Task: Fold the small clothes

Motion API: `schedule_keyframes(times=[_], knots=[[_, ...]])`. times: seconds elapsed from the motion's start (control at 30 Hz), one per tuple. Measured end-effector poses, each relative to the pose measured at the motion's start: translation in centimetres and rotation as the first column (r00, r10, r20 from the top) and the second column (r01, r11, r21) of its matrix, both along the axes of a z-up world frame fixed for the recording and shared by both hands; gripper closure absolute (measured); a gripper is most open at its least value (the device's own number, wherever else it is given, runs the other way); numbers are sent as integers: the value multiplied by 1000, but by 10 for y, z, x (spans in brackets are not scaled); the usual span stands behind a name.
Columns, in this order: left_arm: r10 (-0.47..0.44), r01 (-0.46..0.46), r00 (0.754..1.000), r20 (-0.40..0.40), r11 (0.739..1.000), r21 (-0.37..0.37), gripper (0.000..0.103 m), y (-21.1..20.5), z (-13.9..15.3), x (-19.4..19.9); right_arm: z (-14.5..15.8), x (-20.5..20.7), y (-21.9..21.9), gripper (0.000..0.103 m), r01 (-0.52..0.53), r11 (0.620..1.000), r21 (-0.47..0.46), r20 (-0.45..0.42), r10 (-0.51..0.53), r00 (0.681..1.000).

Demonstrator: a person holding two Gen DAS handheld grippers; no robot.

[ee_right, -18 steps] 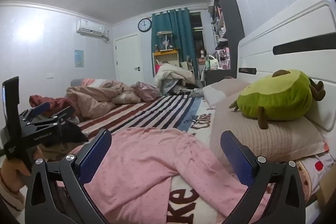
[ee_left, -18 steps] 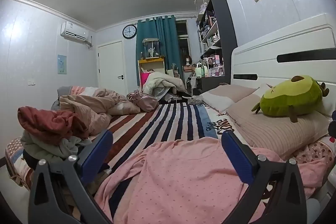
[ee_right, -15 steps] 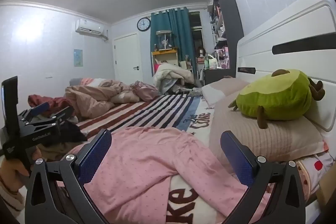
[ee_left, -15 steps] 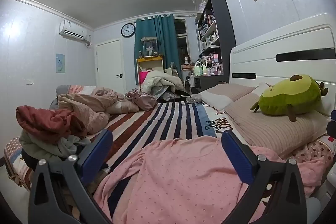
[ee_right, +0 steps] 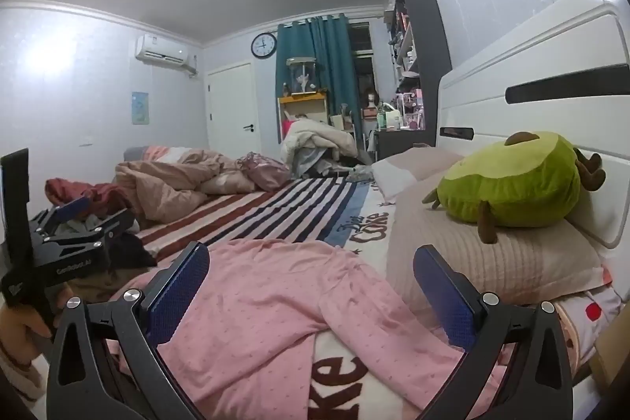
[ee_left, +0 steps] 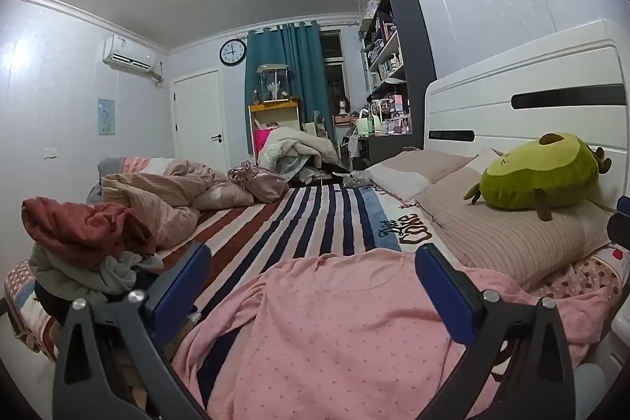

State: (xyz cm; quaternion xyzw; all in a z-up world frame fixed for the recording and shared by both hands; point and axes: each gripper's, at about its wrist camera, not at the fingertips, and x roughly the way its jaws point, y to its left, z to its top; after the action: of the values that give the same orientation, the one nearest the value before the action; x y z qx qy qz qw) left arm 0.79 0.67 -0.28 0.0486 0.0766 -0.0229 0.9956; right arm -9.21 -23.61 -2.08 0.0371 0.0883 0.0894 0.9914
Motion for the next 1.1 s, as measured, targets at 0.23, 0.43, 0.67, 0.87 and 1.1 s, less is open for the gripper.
schedule_keyframes(times=[0.23,0.43,0.67,0.87,1.1], knots=[[2,-2,1000,-12,1000,-19,1,1,-3,2,1,3,1,0,5,1000,-4,-1,-5,1000],[2,-2,1000,-10,1000,-18,1,4,-5,1,-1,5,1,0,25,1000,0,-2,-25,1000],[-10,11,1000,18,1000,-17,1,0,-2,0,1,9,2,0,32,999,-4,-6,-32,999],[-27,27,999,33,999,-20,1,-2,1,-2,2,18,11,0,9,1000,-19,-14,-9,1000],[-28,28,999,23,999,-19,1,4,3,-2,-2,24,28,0,-19,1000,-23,-25,18,1000]])
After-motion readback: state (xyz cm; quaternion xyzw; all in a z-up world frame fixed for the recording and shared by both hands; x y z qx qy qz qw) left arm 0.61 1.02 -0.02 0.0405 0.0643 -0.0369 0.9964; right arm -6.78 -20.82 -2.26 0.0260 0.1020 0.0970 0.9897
